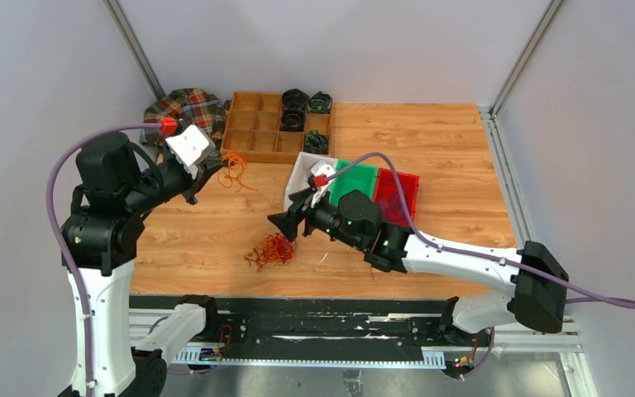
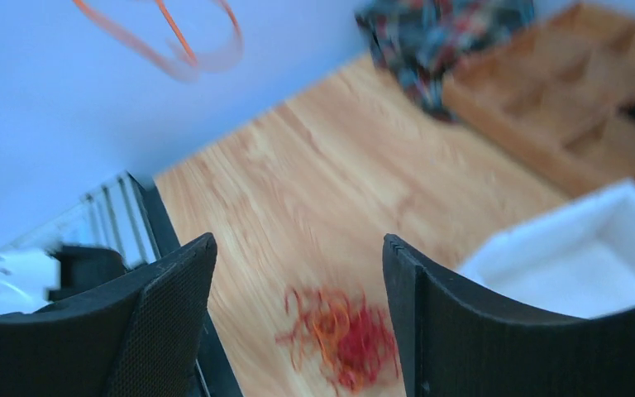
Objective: Untangle the cables
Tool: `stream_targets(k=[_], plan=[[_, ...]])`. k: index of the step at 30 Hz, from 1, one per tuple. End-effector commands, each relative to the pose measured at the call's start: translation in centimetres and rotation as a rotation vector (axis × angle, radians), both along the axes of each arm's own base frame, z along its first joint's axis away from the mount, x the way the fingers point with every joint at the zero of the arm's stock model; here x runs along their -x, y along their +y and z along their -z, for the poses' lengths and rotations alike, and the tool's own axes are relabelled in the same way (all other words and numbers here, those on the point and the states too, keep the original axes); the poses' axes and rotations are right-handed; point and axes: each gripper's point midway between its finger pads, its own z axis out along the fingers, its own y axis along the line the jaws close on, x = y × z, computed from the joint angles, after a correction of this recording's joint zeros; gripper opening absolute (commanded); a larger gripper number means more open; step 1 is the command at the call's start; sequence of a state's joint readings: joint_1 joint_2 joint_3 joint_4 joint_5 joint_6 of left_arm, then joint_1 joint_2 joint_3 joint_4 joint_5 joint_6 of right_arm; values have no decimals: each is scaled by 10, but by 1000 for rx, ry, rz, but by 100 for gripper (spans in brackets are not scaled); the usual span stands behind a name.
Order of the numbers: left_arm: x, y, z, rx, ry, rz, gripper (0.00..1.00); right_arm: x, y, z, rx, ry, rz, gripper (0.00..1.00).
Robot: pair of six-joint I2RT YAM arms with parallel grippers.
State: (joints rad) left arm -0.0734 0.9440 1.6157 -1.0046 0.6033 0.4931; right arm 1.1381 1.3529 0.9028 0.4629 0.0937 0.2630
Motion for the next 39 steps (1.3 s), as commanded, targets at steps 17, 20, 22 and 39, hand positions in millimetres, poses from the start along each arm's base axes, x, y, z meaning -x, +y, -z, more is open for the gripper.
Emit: stream_targets(k=[17, 20, 22, 39], plan=[[20, -15, 17, 107, 109, 55, 0, 19, 49, -105, -69, -342, -232, 60], [21, -16, 18, 112, 114, 56, 0, 10, 50, -106, -63, -337, -187, 42], [24, -16, 19, 109, 112, 59, 0, 3, 43, -110, -70, -339, -132, 22], [4, 26, 82, -135, 136, -93, 0, -32, -104, -78, -80, -219, 219, 1]])
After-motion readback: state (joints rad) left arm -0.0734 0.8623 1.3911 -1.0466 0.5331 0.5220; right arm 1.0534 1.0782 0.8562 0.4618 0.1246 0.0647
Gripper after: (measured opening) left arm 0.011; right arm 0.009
